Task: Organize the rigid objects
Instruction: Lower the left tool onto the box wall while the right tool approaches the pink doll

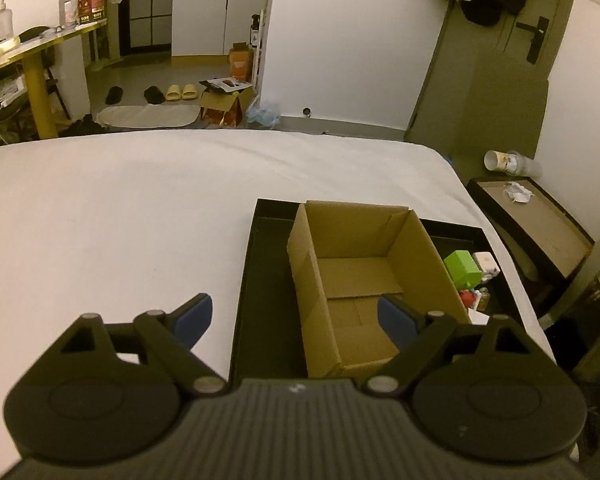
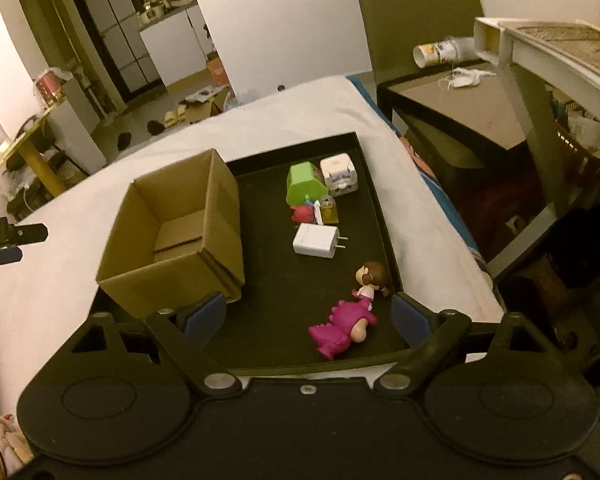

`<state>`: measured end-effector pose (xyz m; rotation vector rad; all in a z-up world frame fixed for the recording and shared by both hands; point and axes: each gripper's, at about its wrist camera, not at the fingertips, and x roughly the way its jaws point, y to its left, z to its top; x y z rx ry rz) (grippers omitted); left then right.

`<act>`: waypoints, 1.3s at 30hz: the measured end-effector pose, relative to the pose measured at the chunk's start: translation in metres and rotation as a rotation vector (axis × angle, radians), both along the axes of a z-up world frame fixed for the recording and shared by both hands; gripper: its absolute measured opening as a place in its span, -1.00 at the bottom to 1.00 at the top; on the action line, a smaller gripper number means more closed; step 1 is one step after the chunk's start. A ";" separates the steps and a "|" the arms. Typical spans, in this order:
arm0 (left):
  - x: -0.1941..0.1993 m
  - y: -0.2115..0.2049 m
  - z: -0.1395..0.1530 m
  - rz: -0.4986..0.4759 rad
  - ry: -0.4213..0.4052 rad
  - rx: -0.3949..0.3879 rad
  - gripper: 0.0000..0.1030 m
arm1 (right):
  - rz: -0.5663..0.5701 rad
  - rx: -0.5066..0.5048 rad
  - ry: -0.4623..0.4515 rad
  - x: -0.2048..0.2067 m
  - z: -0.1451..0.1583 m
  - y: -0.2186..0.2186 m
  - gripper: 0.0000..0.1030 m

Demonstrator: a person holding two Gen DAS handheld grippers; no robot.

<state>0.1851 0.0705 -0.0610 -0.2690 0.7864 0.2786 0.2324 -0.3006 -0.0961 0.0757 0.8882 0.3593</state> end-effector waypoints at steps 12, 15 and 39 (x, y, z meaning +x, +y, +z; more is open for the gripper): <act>0.027 -0.012 -0.022 -0.024 0.007 0.033 0.68 | 0.029 0.015 0.054 0.021 -0.024 0.010 0.72; 0.033 -0.016 -0.030 -0.023 0.004 0.053 0.64 | 0.026 0.011 0.077 0.027 -0.035 0.013 0.72; 0.087 0.012 -0.094 0.022 0.221 -0.227 -0.47 | -0.018 0.017 0.192 0.060 -0.087 -0.002 0.31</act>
